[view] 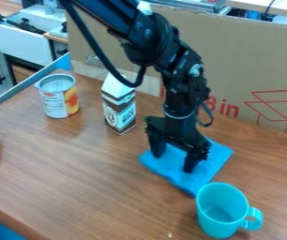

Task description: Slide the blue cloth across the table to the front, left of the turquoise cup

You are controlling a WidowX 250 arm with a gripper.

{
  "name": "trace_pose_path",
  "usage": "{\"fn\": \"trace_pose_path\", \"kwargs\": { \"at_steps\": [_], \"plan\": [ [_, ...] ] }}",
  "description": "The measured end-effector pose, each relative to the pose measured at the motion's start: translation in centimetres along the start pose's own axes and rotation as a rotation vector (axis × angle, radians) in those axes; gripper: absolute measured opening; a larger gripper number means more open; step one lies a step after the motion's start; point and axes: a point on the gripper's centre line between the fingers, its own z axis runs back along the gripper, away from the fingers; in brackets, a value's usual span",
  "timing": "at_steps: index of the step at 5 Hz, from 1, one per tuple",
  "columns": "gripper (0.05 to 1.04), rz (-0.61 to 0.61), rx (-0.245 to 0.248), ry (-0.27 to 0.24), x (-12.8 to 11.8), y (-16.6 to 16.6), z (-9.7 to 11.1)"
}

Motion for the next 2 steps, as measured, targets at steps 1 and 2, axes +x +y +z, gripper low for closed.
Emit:
{"fn": "trace_pose_path", "kwargs": {
  "at_steps": [1, 2],
  "plan": [
    [1.000, 0.015, 0.018, 0.059, -3.3, 2.1, 0.3],
    [1.001, 0.016, 0.112, 0.117, -8.8, 5.1, 1.0]
  ]
}}
